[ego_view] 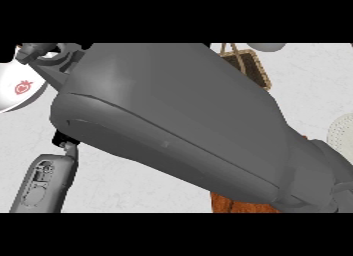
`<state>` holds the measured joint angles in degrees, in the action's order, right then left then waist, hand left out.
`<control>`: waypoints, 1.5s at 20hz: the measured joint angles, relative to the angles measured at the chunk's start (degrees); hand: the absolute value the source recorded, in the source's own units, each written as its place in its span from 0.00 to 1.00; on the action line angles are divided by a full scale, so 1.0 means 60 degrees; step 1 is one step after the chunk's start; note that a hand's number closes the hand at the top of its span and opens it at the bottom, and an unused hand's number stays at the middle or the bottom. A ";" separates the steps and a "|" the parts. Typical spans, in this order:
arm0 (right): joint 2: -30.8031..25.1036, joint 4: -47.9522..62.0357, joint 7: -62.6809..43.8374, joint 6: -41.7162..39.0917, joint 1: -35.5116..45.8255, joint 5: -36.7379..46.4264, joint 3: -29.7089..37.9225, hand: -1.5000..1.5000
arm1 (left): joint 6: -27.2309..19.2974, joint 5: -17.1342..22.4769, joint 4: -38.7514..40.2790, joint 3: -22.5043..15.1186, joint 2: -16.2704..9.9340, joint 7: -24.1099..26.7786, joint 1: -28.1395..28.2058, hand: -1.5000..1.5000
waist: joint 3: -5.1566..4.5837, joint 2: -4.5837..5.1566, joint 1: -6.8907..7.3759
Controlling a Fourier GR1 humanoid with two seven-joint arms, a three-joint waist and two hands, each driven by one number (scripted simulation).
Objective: Pick the cupcake from the cutting board and place it in the basket
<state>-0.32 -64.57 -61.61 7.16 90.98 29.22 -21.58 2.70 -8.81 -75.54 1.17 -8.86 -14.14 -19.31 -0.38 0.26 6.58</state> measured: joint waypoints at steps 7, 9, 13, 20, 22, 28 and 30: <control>0.0008 0.2481 0.0009 0.0325 0.2487 -0.0230 0.0949 1.00 | -0.0077 0.0012 -0.0106 0.0182 -0.0138 0.0139 0.0314 0.50 | 0.0003 0.0008 -0.0299; -0.0032 0.3239 0.0077 0.0309 0.2979 -0.0124 0.1108 1.00 | -0.0143 0.0013 -0.0103 0.0274 -0.0175 0.0164 0.0348 0.50 | 0.0005 0.0015 -0.0407; -0.0294 0.4648 0.0178 -0.0380 0.3628 0.0196 0.0935 1.00 | -0.0177 0.0017 -0.0108 0.0338 -0.0207 0.0237 0.0492 0.50 | 0.0005 0.0018 -0.0572; -0.0925 0.6667 0.0586 -0.1679 0.4013 0.0561 0.0769 1.00 | -0.0129 0.0098 -0.0384 0.0400 -0.0253 0.0266 0.0736 0.50 | 0.0020 0.0045 -0.0662; -0.1085 0.7039 0.0687 -0.1873 0.3993 0.0680 0.0734 1.00 | -0.0176 0.0065 -0.0588 0.0325 -0.0183 0.0140 0.0868 0.50 | 0.0029 0.0036 -0.0687; -0.1696 0.7416 0.1608 -0.2122 0.3378 0.0946 0.0717 1.00 | -0.0167 0.0092 -0.0502 0.0463 -0.0260 0.0243 0.0948 0.50 | 0.0046 0.0025 -0.0853; -0.1856 0.7372 0.2008 -0.2268 0.3152 0.0938 0.0781 1.00 | -0.0168 0.0091 -0.0698 0.0464 -0.0282 0.0124 0.1026 0.50 | 0.0052 0.0007 -0.0874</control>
<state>-11.46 -20.34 -49.56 -6.45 109.89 34.84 -16.90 1.69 -8.27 -79.73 3.96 -10.55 -13.40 -13.16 -0.07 0.30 1.33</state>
